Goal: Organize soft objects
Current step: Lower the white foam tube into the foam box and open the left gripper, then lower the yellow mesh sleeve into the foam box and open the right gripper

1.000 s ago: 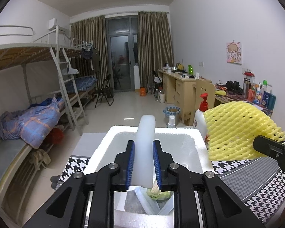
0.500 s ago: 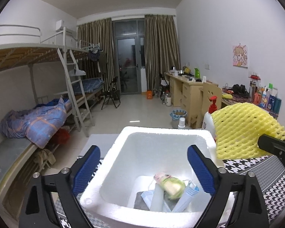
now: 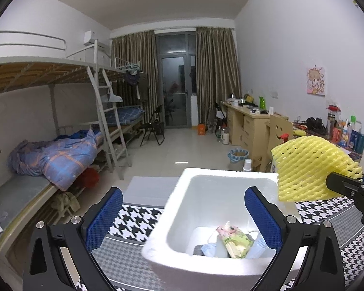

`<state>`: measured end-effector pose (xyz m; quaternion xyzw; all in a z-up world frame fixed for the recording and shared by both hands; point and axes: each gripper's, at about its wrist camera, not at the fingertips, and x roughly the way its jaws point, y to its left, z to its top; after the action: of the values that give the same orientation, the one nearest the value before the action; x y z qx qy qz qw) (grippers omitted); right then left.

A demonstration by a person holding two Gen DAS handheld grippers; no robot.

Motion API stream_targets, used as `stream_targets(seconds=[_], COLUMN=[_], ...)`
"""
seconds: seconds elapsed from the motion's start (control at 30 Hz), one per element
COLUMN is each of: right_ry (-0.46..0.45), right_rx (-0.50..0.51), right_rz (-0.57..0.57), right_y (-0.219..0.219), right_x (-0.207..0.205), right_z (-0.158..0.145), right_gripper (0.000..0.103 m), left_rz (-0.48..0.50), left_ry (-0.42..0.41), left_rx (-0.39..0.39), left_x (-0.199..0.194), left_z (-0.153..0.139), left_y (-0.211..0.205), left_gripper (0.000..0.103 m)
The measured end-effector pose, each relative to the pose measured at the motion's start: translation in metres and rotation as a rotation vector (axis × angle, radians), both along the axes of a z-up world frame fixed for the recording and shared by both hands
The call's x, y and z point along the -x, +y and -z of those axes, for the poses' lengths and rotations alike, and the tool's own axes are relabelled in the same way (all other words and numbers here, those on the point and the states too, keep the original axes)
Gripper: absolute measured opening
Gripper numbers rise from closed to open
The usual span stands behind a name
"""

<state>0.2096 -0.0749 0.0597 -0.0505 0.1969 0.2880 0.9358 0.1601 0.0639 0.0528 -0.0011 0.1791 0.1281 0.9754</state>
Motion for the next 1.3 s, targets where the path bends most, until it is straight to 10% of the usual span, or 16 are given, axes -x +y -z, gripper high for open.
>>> stream_targets(seconds=[1.0, 1.3], right_ry=[0.05, 0.056], right_rx=[0.043, 0.065], right_rz=[-0.111, -0.113], right_y=[0.051, 0.066], right_x=[-0.021, -0.026], right_z=[0.003, 0.009], right_gripper=[0.02, 0.07], left_rz=[-0.089, -0.109], left_ry=[-0.018, -0.015], left_rx=[0.001, 0.01], left_x=[0.018, 0.023], left_z=[0.008, 0.01], left_y=[0.027, 0.033], left_gripper=[0.102, 0.102])
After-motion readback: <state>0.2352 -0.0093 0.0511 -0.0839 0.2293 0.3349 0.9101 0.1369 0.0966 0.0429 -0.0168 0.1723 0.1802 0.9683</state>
